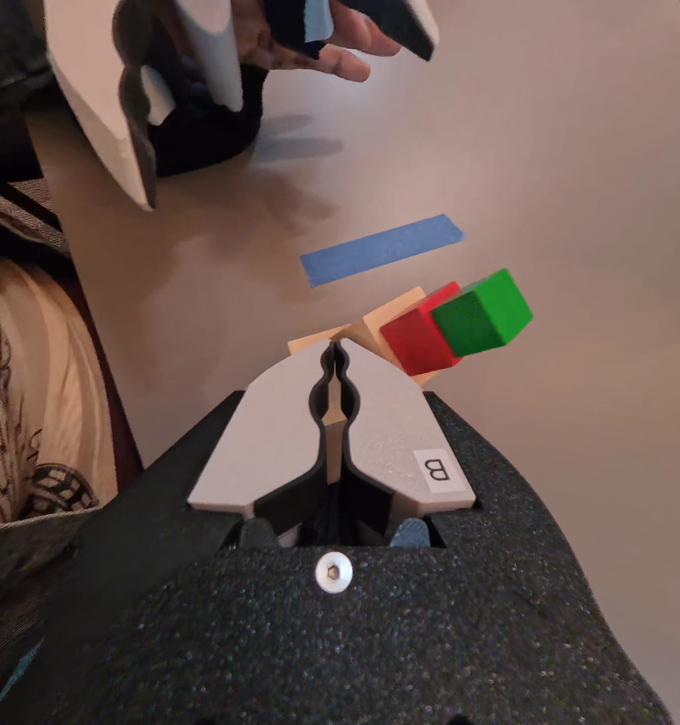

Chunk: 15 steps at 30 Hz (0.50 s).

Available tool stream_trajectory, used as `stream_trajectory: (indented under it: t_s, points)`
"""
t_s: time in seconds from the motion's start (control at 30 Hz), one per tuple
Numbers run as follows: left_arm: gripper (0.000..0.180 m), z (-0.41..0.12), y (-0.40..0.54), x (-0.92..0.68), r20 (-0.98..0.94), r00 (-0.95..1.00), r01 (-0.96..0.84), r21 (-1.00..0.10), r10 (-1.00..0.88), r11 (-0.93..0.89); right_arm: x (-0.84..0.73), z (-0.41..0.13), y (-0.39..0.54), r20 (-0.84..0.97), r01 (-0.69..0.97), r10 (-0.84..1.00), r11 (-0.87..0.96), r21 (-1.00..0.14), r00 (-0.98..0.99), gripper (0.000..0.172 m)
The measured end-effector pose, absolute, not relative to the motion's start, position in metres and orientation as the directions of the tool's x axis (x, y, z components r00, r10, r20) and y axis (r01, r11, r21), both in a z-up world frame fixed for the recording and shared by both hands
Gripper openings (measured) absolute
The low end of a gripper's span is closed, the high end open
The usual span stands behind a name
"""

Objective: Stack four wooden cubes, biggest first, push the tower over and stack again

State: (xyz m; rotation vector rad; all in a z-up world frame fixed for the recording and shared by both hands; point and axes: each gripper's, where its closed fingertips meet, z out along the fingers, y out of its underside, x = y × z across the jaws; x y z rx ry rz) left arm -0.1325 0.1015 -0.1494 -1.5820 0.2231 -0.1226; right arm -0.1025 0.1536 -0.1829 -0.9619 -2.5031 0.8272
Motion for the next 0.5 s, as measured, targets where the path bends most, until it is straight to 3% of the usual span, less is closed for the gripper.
stream_trajectory:
  t_s: [0.23,0.33,0.5]
  points:
    - [0.125,-0.149,0.101,-0.132,-0.063,0.974,-0.067,-0.998,-0.219,-0.011,-0.106,-0.170,0.155,0.095,0.449,0.680,0.575,-0.684,-0.727,0.004]
    - [0.125,-0.150,0.102,-0.132,-0.068,0.973,-0.073,-0.997,-0.221,-0.013,-0.098,-0.159,0.153,0.079,0.402,0.648,0.559,-0.725,-0.758,0.029]
    - [0.125,-0.150,0.102,-0.132,-0.064,0.974,-0.068,-0.998,-0.219,-0.013,-0.082,-0.161,0.159,0.095,0.372,0.592,0.614,-0.696,-0.800,0.089]
